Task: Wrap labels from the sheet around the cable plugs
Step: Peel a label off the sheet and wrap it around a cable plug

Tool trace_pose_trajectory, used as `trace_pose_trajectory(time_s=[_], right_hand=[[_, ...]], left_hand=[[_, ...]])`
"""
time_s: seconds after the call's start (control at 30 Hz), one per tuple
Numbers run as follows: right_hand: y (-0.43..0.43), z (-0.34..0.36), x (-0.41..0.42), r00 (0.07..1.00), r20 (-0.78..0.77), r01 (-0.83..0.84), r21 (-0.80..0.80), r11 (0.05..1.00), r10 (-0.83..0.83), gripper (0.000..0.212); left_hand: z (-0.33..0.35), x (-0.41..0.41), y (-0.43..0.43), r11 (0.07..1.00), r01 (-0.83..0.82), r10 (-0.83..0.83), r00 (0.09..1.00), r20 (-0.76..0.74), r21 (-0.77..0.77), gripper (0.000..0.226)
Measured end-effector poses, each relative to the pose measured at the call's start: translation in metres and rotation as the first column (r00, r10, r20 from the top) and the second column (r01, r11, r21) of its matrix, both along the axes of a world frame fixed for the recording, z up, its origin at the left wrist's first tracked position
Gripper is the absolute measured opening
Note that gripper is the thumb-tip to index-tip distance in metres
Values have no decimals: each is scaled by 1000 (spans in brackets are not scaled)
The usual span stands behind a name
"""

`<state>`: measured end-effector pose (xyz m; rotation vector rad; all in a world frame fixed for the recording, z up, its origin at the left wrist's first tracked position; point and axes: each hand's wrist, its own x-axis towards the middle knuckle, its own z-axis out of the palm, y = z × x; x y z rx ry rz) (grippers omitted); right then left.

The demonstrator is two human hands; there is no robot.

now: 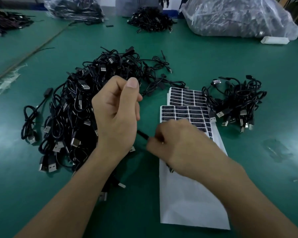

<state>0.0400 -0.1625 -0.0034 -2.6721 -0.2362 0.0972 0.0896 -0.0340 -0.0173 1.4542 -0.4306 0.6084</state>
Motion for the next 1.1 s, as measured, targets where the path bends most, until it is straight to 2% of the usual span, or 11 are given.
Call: trace_pose_trajectory(time_s=[0.1,0.2,0.27,0.37,0.53,0.57,0.67,0.77,0.87,1.03,1.1], right_hand=[[-20,5,7,998,-28,57,117,992,-54,38],[-34,4,10,992,-29,122,364,923,-120,42],[-38,2,11,986,-19,151,526,837,-166,44],[-42,0,7,992,-19,104,677,729,-124,46],[-60,15,6,991,-11,61,921,385,-132,34],[-61,17,5,995,9,29,930,366,-102,32],[-54,15,-1,999,48,-51,832,553,21,32],[-41,6,-4,996,23,-82,585,807,85,39],[-28,0,-6,993,-38,-76,504,860,110,49],[-14,-9,-13,991,-36,-105,390,915,129,46],[-11,-11,-14,994,6,-101,335,937,105,43]], left_hand=[[-1,-2,-1,1000,15,-15,999,34,8,39],[-4,-3,-1,993,75,-78,997,25,86,45],[-7,-4,-2,971,195,-177,975,-132,140,51],[-6,-3,0,892,442,-358,817,-452,93,56],[-1,1,5,834,551,-442,688,-576,17,65],[-1,1,4,833,553,-449,655,-608,-19,68],[0,5,0,834,480,-521,523,-675,-272,90],[2,10,4,822,372,-570,551,-610,-432,87],[1,12,7,795,315,-595,565,-571,-518,77],[-12,15,1,948,187,-316,649,-692,-258,8],[-17,16,2,981,183,-184,728,-661,-71,8]])
